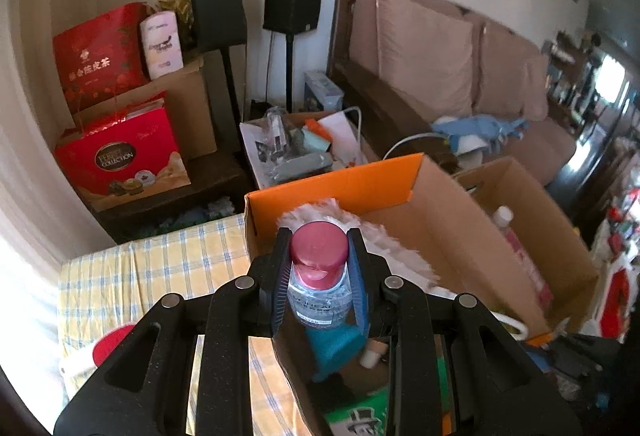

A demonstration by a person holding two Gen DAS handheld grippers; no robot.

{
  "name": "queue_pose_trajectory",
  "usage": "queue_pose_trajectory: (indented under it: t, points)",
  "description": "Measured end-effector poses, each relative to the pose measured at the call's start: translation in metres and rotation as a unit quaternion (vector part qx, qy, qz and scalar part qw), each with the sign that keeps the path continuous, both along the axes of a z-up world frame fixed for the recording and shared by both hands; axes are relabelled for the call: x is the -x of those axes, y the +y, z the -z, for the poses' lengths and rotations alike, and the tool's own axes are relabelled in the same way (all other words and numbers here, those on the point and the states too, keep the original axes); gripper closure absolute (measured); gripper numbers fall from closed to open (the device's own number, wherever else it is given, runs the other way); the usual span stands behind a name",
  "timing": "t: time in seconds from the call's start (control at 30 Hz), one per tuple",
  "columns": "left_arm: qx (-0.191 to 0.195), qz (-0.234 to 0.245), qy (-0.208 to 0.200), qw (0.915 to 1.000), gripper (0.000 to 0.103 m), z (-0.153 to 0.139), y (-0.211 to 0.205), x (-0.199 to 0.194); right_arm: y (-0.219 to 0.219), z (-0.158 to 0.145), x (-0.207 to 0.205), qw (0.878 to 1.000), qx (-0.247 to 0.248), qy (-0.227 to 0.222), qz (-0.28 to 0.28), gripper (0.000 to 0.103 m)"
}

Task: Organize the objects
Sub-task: 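Lower the bottle and black gadget into the box and open both tools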

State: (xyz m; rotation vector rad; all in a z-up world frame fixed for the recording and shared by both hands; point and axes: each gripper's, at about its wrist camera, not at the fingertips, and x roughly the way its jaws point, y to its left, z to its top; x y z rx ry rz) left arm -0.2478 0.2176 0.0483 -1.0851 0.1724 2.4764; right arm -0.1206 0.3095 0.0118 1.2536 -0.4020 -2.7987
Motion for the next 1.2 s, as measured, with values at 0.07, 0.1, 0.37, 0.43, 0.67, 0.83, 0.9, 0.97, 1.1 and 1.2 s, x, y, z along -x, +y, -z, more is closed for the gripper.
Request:
queue_pose_trajectory:
  t: [0.07,0.1,0.37,0.43,0.67,0.83,0.9,0.97,1.1,1.2]
  points:
    - [0.027,-0.001,0.003,0.9996,0.078,0.007,0.008,0.01,-0.001,0.001,0.001,1.0,0.004,-0.001,-0.001,0.08]
    - [0.044,0.001,0.003,0.999,0.078,0.012,0.013,0.015,-0.001,0.001,0.001,1.0,0.006,0.0,-0.002,0.08]
    - [0.118,0.034,-0.013,0.9924,0.078,0.045,0.047,0.036,0.004,0.003,0.003,1.0,0.011,-0.001,-0.002,0.077]
    - [0.13,0.047,-0.013,0.9904,0.078,0.047,0.057,0.038,0.005,0.003,0.004,1.0,0.011,-0.002,-0.001,0.077]
    - [0.153,0.077,-0.01,0.9851,0.077,0.061,0.085,0.05,0.008,0.011,0.007,1.0,0.02,-0.009,0.003,0.077]
    - [0.143,0.07,0.002,0.9872,0.032,0.059,0.086,0.052,0.007,0.016,0.01,1.0,0.019,-0.018,0.004,0.077]
    - [0.116,0.067,0.009,0.9909,0.018,0.051,0.078,0.05,0.007,0.016,0.011,1.0,0.018,-0.017,0.005,0.077]
    - [0.088,0.062,0.012,0.9941,0.015,0.041,0.066,0.047,0.007,0.015,0.011,1.0,0.017,-0.017,0.006,0.077]
    - [0.059,0.051,0.012,0.9969,0.015,0.023,0.042,0.041,0.004,0.013,0.012,1.0,0.017,-0.015,0.004,0.075]
    - [0.034,0.045,0.01,0.9983,0.012,0.009,0.02,0.031,0.0,0.01,0.012,1.0,0.015,-0.012,0.002,0.066]
